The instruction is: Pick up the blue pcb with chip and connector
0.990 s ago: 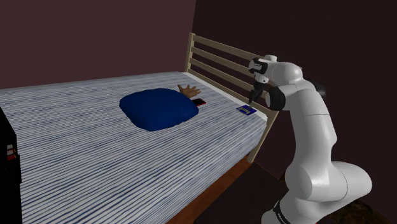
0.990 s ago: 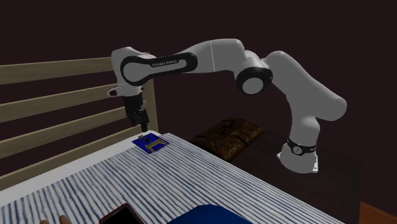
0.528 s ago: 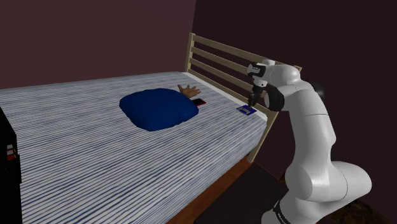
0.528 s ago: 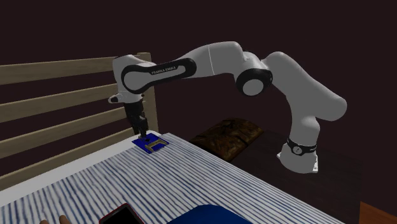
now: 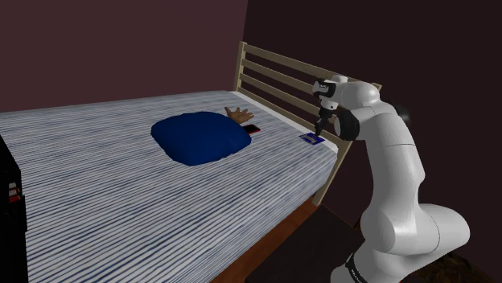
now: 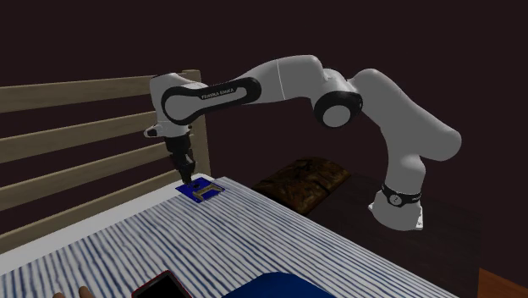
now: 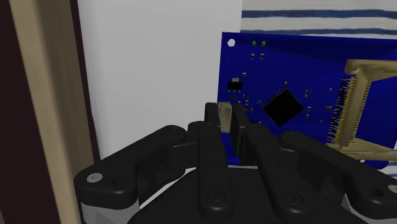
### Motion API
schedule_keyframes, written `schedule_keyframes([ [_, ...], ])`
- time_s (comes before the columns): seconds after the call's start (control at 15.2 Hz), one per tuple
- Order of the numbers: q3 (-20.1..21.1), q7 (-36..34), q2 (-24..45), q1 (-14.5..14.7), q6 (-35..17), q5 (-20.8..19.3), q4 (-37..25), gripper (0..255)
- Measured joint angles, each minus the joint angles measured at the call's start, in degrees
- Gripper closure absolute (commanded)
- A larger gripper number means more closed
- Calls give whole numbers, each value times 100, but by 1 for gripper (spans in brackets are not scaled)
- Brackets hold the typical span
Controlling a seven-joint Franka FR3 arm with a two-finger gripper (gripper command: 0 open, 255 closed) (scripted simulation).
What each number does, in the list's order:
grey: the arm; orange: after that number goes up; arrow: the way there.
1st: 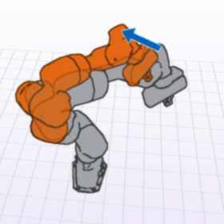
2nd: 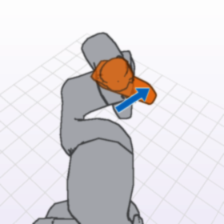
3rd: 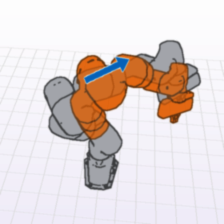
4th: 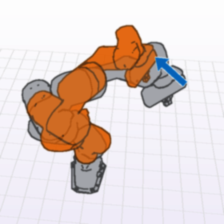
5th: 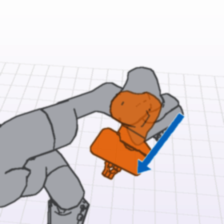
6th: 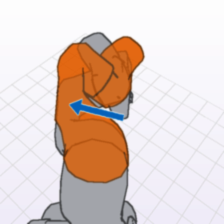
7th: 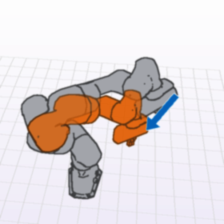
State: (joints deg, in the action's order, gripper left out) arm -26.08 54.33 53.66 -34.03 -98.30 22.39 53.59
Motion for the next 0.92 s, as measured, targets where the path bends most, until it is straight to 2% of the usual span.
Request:
schedule_keyframes([
  [0.59,-3,-88,-7,-115,506,-30,-535,255],
  [0.92,32,-192,144,-299,1025,-27,-1258,255],
])
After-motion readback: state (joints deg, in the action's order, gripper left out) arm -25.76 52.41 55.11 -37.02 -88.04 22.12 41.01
